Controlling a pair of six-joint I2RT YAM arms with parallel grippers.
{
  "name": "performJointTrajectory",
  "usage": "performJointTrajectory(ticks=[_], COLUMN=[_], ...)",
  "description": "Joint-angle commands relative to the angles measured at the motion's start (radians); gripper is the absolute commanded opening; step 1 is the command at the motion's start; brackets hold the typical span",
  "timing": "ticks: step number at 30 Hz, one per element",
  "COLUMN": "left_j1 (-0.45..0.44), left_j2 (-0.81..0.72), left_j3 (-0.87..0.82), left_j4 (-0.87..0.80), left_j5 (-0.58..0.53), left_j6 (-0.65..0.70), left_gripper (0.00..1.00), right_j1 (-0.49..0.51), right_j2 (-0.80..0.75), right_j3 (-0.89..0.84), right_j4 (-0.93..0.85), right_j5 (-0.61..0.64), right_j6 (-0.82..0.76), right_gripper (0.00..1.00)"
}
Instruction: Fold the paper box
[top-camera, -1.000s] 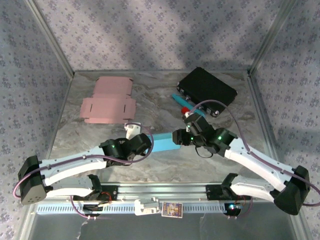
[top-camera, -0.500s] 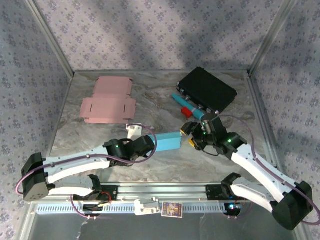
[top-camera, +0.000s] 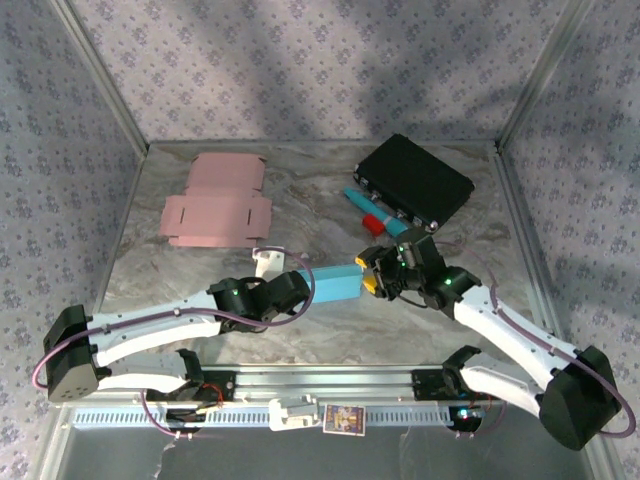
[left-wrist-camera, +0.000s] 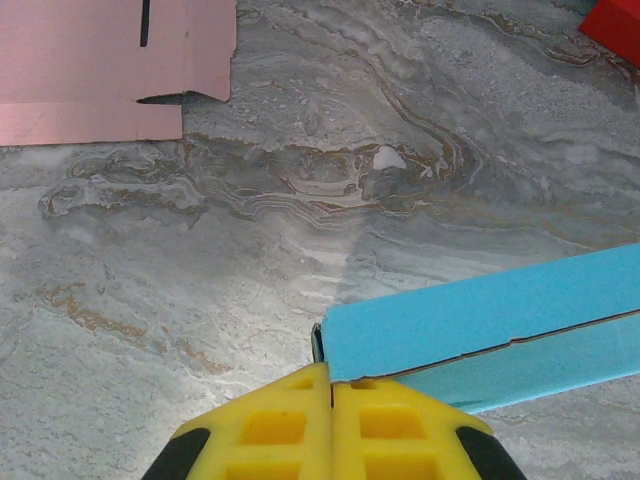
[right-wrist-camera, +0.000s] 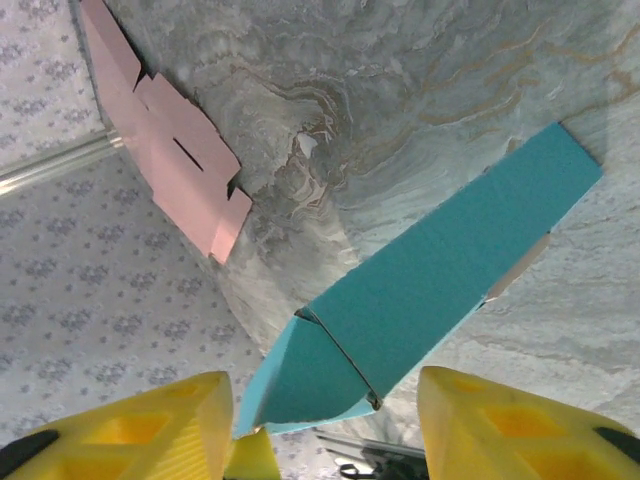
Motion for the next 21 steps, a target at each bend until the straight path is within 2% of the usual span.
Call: performJointTrajectory(ticks=[1, 5, 9, 17, 21], left_j1=[-0.011, -0.011, -0.010, -0.011, 0.003], left_j2=[0.036, 0.035, 0.019, -0.080, -0.159], left_j3=[-0.010, 0.000, 0.008, 0.018, -0.001], left_j4=[-0.096, -0.098, -0.110, -0.124, -0.057], left_j5=[0.095, 0.098, 0.105, 0.141, 0.231], left_j6=[-0.003, 0.004, 0.002, -0.002, 0.019], left_gripper=[0.00, 0.00, 0.00, 0.36, 0.49], right_j1=[-0.002, -0.002, -0.002, -0.002, 0.000], right_j2=[0.007, 0.013, 0.027, 0.037, 0.053], right_j3=[-0.014, -0.025, -0.026, -0.024, -0.015], right_j4=[0.013, -0.002, -0.023, -0.069, -0.078], right_j5=[-0.009, -0.007, -0.009, -0.005, -0.005], right_j6=[0.019, 0.011, -0.003, -0.016, -0.024], right_gripper=[0.49, 0.41, 0.39, 0.36, 0.36])
